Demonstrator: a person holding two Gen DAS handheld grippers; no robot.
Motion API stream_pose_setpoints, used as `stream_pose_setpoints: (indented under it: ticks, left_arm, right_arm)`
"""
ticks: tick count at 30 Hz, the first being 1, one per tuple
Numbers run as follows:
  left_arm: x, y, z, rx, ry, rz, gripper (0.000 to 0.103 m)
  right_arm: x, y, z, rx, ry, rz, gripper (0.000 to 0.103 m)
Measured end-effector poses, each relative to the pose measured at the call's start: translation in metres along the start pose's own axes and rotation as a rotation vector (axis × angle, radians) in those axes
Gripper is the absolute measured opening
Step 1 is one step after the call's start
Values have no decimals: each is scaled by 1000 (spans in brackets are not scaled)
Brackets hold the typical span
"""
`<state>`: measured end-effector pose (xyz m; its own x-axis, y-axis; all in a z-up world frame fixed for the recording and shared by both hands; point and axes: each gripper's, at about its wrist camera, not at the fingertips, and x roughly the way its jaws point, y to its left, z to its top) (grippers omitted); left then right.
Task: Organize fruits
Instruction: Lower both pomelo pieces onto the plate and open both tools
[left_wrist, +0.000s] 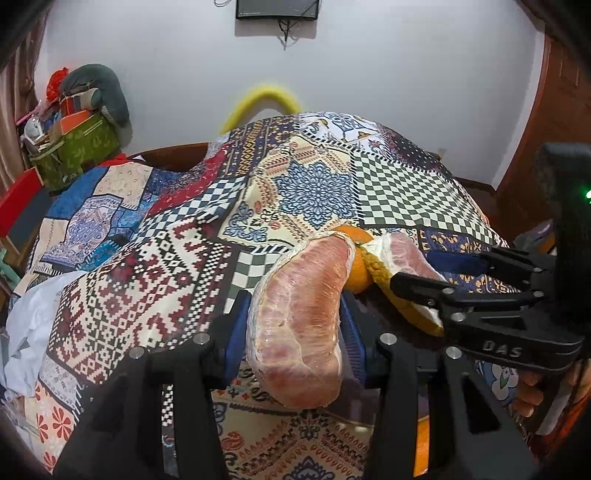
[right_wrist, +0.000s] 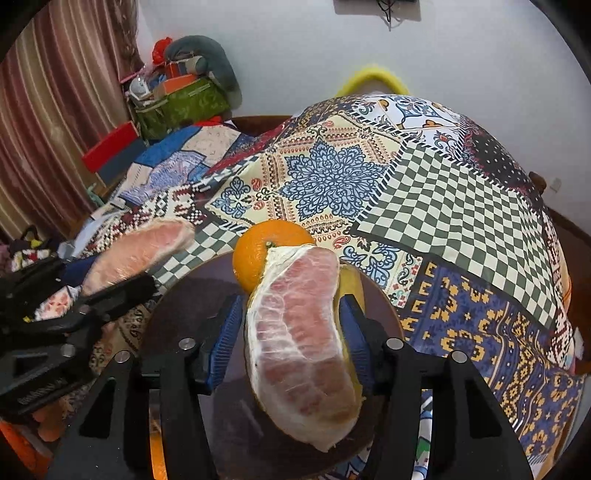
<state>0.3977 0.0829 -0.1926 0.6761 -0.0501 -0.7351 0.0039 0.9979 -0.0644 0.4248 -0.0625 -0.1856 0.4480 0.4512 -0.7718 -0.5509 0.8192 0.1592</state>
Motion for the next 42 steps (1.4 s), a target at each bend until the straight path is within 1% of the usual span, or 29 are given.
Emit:
stream_pose_setpoints:
  ticks: [5,10,15,23,30,33,42]
  left_arm:
    - [12,-14,3,21,20,-8,47]
    - [25,-26,5,35,40,-12,47]
    - [37,-35,5,55,68,8,47]
    - [35,-41,6,65,64,9,49]
    - [18,-40,0,81,59,15,49]
    - [4,-34,-2,67,50,16,49]
    - [-55,-23,-16,47,7,28,49]
  right_arm:
    - [-22,-11,-4,6,-42,-14,51]
    - [-36,-23,-12,16,-63,-29,52]
    - [-46,-28,-23,11,-79,-49,52]
    - [-56,-34,-33,13,-91,-61,52]
    - [-67,-27,-40,11,-101,-62,52]
    - [-74,-21,-44,4,-105,-63,52]
    - [-107,-1,-56,-9,-142,-76,52]
